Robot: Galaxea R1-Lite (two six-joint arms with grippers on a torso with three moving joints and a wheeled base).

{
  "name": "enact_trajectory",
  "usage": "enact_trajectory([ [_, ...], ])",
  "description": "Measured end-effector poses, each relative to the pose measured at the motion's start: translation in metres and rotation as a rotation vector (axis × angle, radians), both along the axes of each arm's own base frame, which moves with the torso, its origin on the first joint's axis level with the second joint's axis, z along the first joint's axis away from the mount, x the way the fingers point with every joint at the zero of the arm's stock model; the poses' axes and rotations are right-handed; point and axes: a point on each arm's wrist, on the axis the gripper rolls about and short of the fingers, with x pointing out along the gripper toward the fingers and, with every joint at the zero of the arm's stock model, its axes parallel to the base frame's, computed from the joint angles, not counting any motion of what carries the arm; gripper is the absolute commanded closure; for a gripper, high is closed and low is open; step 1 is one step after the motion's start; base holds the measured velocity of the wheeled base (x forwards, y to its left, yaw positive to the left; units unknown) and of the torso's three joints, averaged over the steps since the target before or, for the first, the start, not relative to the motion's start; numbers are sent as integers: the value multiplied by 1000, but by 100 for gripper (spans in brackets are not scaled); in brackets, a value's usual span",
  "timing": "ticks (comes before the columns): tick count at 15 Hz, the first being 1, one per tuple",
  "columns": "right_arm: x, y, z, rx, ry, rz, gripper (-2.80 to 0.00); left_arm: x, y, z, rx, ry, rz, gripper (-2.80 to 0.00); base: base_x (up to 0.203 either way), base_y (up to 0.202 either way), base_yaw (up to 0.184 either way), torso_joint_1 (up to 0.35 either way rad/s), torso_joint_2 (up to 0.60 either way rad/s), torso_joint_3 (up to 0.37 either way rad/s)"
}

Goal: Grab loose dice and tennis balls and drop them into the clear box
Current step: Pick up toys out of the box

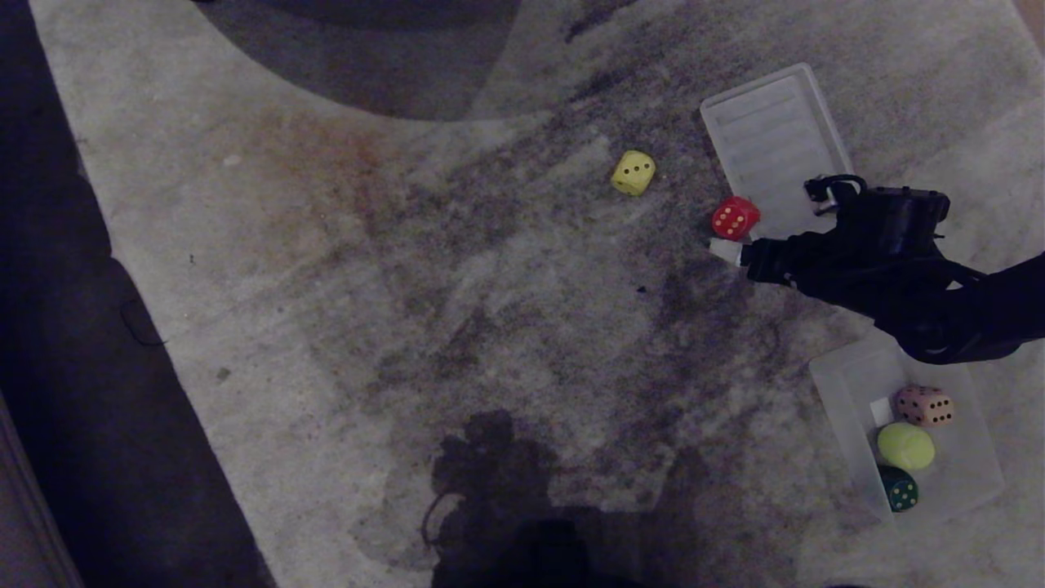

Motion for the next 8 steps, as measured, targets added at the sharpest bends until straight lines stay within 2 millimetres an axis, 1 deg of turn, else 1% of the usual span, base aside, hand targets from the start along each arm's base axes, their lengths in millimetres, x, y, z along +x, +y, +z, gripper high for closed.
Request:
enact_trajectory([
  [8,8,-2,6,-20,-33,14,-280,0,0,0,0,0,0,0,0,0,0,0,0,0],
])
